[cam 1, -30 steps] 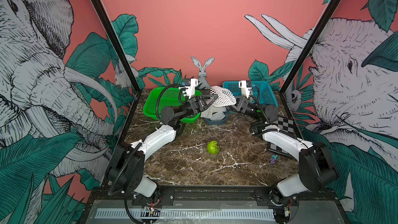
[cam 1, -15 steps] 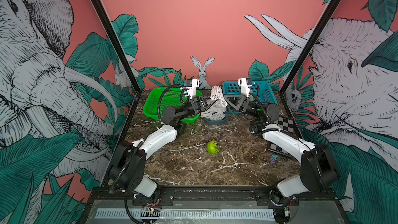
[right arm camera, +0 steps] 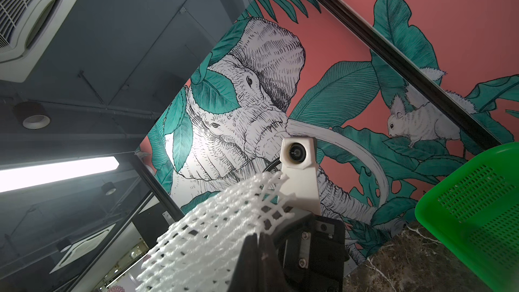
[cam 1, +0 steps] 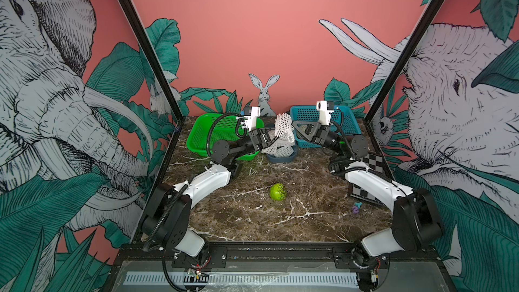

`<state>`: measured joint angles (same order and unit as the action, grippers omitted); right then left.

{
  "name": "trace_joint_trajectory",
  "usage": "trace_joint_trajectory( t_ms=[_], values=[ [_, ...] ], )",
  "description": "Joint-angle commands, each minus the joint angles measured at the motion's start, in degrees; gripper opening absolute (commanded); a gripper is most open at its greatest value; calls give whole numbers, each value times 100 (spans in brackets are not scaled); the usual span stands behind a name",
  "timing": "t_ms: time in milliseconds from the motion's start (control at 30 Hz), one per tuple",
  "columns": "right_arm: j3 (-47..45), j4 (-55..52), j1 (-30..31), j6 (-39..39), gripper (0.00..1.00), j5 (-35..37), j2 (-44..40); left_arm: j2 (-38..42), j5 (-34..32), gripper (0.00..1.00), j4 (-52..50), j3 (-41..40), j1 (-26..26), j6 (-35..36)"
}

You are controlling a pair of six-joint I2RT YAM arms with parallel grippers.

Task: Sleeve custard apples in foam nets
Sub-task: Open the foam net.

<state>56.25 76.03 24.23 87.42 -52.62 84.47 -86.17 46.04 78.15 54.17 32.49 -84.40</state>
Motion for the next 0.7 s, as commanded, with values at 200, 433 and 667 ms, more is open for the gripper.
trace_joint_trajectory(
  t_ms=[200, 433, 667],
  values=[
    [-155, 491, -92, 104, 0, 167, -170, 197, 71, 0, 229, -199, 7, -120],
    [-728, 481, -347, 199, 0, 226, -157, 266, -169, 0, 229, -683, -50, -59],
    [-1387, 261, -426, 146, 0, 350, -129, 296, -270, 0, 229, -1126, -52, -8]
  ],
)
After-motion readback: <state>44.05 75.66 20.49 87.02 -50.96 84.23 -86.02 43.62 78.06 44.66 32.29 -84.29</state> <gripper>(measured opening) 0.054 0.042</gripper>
